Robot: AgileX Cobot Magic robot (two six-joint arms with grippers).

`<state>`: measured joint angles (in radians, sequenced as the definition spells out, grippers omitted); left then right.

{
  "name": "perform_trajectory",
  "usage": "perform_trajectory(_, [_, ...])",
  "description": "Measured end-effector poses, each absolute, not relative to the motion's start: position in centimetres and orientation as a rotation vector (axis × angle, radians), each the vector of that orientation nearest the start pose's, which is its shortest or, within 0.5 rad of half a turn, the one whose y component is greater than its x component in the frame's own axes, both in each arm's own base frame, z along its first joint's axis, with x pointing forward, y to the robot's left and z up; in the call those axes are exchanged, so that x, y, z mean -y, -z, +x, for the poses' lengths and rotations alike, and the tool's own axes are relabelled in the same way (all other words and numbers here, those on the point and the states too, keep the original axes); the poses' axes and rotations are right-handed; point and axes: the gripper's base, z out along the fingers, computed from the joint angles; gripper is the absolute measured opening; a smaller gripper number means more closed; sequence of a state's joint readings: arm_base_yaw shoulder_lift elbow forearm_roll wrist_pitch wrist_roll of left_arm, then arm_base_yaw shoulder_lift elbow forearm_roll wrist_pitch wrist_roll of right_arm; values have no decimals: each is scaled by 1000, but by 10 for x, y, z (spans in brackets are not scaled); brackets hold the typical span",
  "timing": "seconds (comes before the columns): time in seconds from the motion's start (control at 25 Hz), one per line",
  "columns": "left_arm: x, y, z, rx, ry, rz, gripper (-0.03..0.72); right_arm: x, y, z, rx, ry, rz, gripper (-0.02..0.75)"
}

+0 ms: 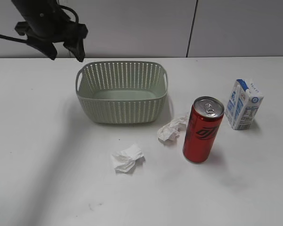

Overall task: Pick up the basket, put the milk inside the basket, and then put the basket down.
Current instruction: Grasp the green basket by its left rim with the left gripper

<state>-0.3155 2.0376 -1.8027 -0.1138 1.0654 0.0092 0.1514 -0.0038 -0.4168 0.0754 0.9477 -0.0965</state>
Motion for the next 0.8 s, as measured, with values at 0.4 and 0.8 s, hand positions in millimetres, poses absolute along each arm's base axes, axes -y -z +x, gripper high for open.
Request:
perform_trajectory(0.4, [165, -194, 439, -2926, 192, 369, 589, -7, -263, 7, -1996, -125, -243, 591])
perform_trajectory(0.8, [168, -160, 448, -2950, 190, 307, 575, -7, -263, 7, -1996, -125, -243, 591])
